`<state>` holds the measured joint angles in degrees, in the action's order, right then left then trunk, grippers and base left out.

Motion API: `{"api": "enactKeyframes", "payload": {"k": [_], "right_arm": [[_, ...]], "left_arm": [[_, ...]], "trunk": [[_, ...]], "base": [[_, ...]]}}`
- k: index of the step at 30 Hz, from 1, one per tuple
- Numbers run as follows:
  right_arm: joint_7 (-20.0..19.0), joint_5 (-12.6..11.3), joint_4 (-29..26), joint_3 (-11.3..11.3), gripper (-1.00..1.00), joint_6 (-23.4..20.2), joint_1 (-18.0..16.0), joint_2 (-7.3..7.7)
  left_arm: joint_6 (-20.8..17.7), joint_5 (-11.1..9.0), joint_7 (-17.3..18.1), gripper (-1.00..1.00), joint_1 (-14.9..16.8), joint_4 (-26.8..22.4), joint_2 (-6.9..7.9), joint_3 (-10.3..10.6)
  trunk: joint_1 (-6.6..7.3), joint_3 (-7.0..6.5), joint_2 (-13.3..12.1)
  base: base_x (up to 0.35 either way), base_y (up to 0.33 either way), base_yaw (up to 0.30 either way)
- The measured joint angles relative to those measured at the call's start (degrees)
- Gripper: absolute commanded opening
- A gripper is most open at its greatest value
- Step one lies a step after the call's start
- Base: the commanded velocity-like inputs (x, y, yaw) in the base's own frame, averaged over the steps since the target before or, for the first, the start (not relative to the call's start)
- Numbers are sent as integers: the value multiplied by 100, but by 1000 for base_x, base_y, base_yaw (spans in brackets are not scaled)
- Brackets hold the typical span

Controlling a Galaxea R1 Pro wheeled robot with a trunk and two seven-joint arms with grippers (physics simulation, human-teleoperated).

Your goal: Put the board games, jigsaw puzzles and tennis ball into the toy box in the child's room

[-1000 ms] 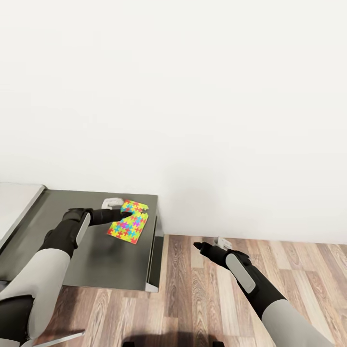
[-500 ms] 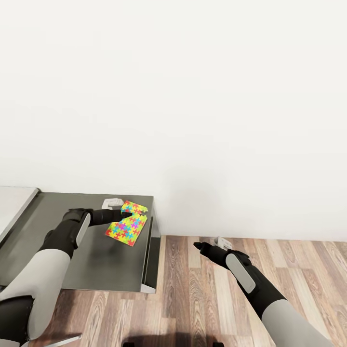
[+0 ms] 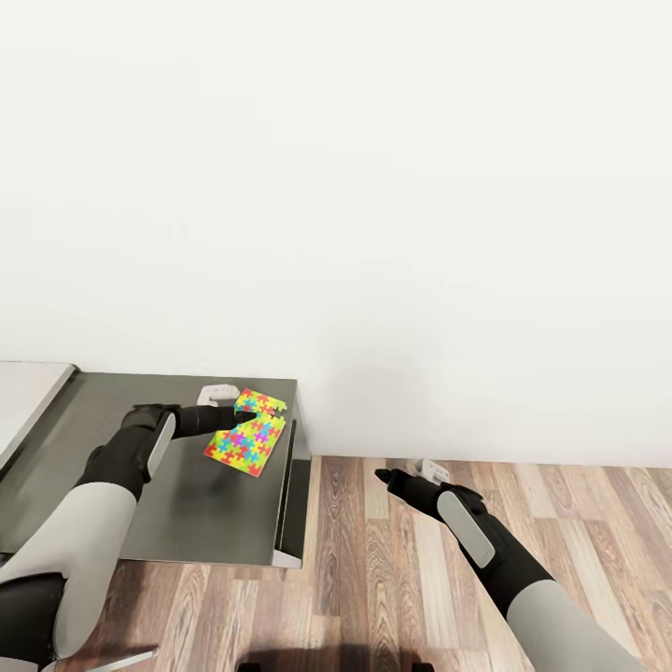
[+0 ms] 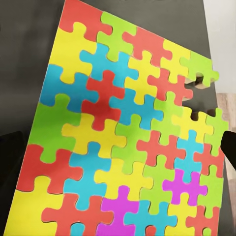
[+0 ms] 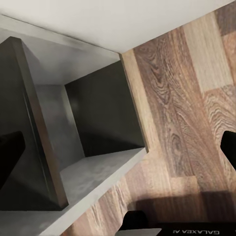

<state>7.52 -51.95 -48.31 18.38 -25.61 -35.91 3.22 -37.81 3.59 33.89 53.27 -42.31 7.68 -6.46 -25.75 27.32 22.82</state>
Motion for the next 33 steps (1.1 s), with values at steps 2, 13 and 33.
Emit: {"api": "enactKeyframes", "payload": {"k": [2,13,33], "right_arm": [[0,0,0,0,100,0,0,0],[0,0,0,0,100,0,0,-4],[0,6,-1,2,100,0,0,-4]], "left_arm": [[-1,-1,2,100,0,0,0,0],[-5,26,354,100,-1,0,-8,10],[-2,32,477,100,2,18,-7,170]], "trunk": [[0,0,0],[0,0,0],[0,0,0]], "base": [[0,0,0],[0,0,0],[0,0,0]]}}
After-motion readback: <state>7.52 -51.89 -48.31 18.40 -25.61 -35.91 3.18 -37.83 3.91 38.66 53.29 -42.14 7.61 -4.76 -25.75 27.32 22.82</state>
